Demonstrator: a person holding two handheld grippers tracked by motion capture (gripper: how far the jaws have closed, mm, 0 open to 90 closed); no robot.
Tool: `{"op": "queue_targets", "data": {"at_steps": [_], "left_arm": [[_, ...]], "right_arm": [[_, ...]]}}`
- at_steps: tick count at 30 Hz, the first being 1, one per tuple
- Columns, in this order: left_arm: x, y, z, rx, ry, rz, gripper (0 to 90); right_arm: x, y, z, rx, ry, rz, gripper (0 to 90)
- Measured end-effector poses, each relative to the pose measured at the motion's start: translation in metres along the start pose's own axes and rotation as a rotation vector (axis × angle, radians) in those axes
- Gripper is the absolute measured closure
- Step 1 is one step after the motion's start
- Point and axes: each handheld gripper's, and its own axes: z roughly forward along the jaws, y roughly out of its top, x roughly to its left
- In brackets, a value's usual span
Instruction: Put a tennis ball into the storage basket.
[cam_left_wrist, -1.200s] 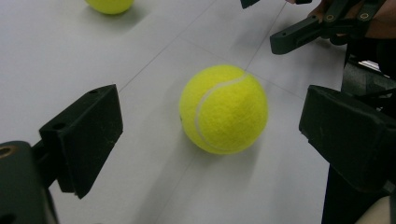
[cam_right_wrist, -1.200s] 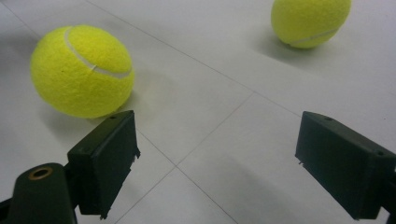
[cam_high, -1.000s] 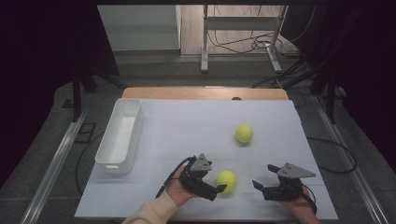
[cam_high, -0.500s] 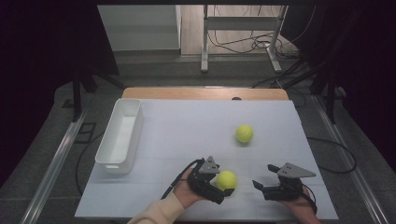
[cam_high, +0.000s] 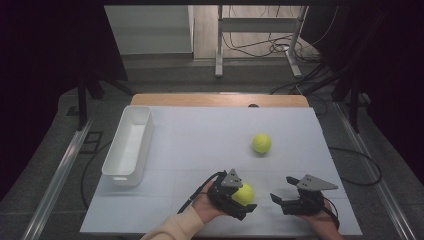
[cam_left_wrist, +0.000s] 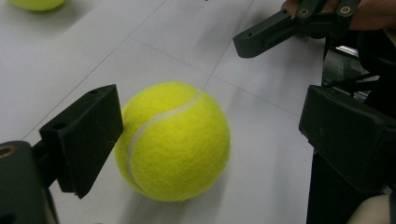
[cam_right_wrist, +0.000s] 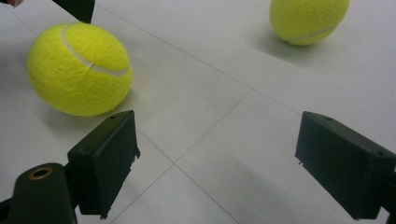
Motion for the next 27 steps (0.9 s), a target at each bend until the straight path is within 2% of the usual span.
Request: {"op": "queue_targets", "data": {"at_steps": [27], "left_arm": [[0.0057, 0.0026, 0.0061, 0.005, 0.02, -0.019, 7.7]], "right_arm": [[0.0014, -0.0005, 0.001, 0.014, 0.012, -0.013, 13.6]]}}
